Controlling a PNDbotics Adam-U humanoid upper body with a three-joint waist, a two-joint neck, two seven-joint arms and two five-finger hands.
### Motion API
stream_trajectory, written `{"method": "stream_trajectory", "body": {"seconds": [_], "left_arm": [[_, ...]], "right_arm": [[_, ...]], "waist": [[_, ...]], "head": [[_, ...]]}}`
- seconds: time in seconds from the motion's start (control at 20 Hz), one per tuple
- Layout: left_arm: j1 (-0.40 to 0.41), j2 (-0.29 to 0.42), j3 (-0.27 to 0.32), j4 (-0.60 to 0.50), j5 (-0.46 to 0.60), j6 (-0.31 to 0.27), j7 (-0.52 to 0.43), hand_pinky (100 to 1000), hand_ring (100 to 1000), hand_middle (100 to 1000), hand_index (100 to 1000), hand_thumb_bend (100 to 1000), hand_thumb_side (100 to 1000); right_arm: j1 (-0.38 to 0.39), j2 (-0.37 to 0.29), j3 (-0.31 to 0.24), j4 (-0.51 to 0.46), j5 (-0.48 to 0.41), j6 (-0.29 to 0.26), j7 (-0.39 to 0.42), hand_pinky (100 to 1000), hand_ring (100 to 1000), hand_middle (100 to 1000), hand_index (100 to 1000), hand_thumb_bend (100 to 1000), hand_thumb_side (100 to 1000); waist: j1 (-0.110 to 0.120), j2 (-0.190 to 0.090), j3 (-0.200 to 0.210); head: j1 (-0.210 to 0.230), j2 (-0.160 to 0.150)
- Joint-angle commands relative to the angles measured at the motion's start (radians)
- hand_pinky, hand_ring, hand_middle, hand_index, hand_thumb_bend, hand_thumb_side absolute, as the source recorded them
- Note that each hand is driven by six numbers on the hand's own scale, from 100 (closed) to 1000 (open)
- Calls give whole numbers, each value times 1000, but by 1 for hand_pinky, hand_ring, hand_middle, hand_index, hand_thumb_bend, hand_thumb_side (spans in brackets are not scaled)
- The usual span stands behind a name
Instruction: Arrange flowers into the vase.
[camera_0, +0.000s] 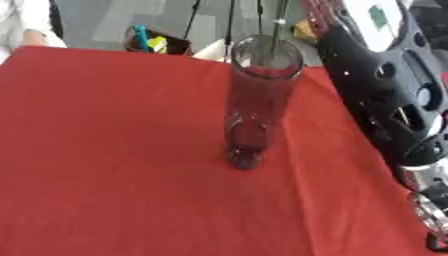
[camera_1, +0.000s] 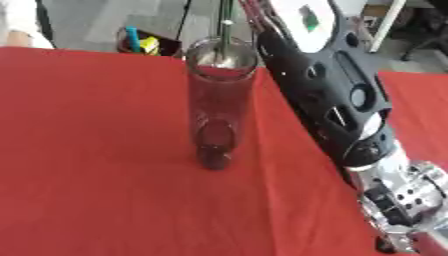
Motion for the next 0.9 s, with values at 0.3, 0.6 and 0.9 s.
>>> {"method": "stream_trajectory", "body": {"seconds": [0.3,0.6,0.9], "left_arm": [[-18,16,-2,-18,-4,-1,-9,725,859,853,959,100,973],[-17,15,-1,-18,-4,-2,-8,725,859,853,959,100,973],[-16,15,0,-18,-4,-1,-8,725,859,853,959,100,973]], "right_arm": [[-21,-14,-6,11,20,-20,2,100,100,100,100,100,566],[-10,-14,3,19,31,-22,16,100,100,100,100,100,568],[4,-15,13,15,35,-18,28,100,100,100,100,100,569]], "waist": [[3,-8,5],[2,-6,5],[3,-7,4]], "head": [[-3,-18],[-1,-19],[2,-20]]}}
